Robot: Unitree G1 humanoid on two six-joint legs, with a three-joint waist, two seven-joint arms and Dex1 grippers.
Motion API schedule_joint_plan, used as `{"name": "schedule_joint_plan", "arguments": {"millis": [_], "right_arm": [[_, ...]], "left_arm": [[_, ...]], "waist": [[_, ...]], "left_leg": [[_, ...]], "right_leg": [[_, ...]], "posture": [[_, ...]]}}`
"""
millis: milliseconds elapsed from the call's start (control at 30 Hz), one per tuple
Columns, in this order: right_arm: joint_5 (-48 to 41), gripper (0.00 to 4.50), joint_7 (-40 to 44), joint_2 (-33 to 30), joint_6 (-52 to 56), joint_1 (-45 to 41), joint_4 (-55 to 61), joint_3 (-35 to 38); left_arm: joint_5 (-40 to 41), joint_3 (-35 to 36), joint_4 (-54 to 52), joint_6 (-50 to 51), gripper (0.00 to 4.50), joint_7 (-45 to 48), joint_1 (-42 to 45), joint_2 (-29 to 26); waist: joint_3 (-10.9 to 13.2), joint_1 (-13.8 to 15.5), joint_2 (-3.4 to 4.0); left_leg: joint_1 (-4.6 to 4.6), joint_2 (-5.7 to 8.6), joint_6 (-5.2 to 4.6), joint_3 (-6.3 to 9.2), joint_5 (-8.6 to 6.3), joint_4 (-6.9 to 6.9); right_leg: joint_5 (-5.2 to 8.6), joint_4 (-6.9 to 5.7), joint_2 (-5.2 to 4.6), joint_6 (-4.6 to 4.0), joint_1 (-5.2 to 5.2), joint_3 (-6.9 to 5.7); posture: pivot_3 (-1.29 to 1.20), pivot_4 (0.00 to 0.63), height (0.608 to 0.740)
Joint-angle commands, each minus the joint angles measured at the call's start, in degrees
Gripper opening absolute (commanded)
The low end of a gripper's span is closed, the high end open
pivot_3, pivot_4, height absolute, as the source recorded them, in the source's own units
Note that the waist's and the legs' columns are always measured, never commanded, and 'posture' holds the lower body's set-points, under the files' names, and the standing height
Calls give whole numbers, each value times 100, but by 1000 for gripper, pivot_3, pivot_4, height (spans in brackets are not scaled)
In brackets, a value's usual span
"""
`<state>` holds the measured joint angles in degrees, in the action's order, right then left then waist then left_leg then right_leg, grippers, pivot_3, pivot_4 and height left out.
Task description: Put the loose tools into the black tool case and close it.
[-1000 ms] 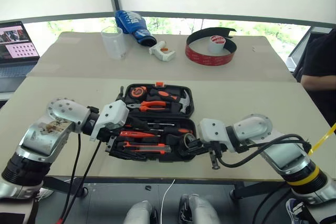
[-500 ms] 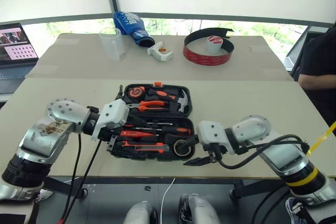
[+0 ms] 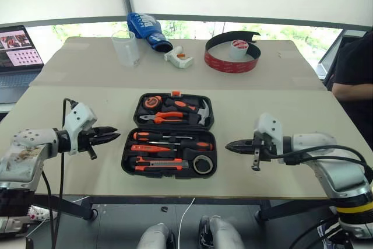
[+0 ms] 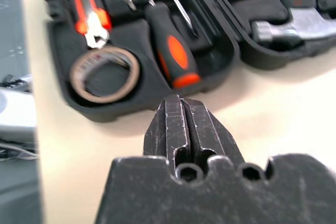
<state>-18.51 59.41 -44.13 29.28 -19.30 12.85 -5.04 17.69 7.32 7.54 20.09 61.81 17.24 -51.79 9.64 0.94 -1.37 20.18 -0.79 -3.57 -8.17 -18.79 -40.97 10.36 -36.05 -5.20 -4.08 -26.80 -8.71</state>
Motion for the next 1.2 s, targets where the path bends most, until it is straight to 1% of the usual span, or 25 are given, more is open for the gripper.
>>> {"name": "schedule_joint_plan", "arguments": {"millis": [33,200,400,567,700,800,1000,1100,1167,1200], "right_arm": [[401,0,-87,123,-693,-212,-523,-144],[998,0,-211,259,-1358,-505,-1196,-461],[1057,0,-124,489,-1492,-619,-1063,-644],[803,0,138,607,-1502,-484,-579,-702],[574,0,476,428,-1417,-158,-63,-699],[553,0,535,315,-1315,58,208,-640],[956,0,203,60,-1290,334,185,-451],[983,0,-88,-109,-922,365,51,-131],[863,578,-145,-228,-658,398,74,76],[762,717,-144,-274,-491,413,121,176]], "left_arm": [[-376,-331,282,-376,131,-232,353,265],[-614,-677,592,-473,131,-303,640,608],[-404,-753,262,-259,131,-40,572,805],[-150,-708,-193,-102,131,338,302,779],[11,-650,-537,93,131,468,105,747],[-76,-650,-657,0,131,499,-80,682],[-344,-545,-517,-145,131,309,-308,495],[-412,-370,-271,38,131,212,-382,247],[-398,-253,-83,90,635,213,-413,76],[-368,-191,2,142,756,209,-403,14]], "waist": [[0,10,0],[0,-26,-1],[0,-37,0],[0,-32,0],[0,-27,0],[0,-29,0],[0,-41,0],[0,-30,0],[0,-28,0],[0,-29,0]], "left_leg": [[1,0,-1,0,1,0],[5,0,-14,-14,9,-2],[4,0,-14,-18,10,0],[9,1,-16,-21,9,-3],[9,0,-15,-18,9,5],[9,0,-15,-17,9,8],[5,-1,-14,-21,9,5],[5,-2,-10,-20,7,5],[4,-2,0,-20,3,4],[3,-2,3,-20,2,5]], "right_leg": [[0,-1,0,0,-1,0],[-2,-7,1,-2,-6,2],[-1,-10,2,-5,-12,2],[0,-2,-1,-5,-11,4],[2,-5,0,-8,-16,-1],[3,-6,1,-9,-18,-2],[3,-7,1,-8,-17,5],[3,-9,0,-7,-18,6],[2,-13,-3,-7,-18,5],[2,-14,-3,-7,-18,5]], "posture": [[0,150,727],[0,150,727],[0,150,727],[0,150,727],[0,150,727],[0,150,727],[0,150,727],[0,150,727],[0,150,727],[0,150,727]]}}
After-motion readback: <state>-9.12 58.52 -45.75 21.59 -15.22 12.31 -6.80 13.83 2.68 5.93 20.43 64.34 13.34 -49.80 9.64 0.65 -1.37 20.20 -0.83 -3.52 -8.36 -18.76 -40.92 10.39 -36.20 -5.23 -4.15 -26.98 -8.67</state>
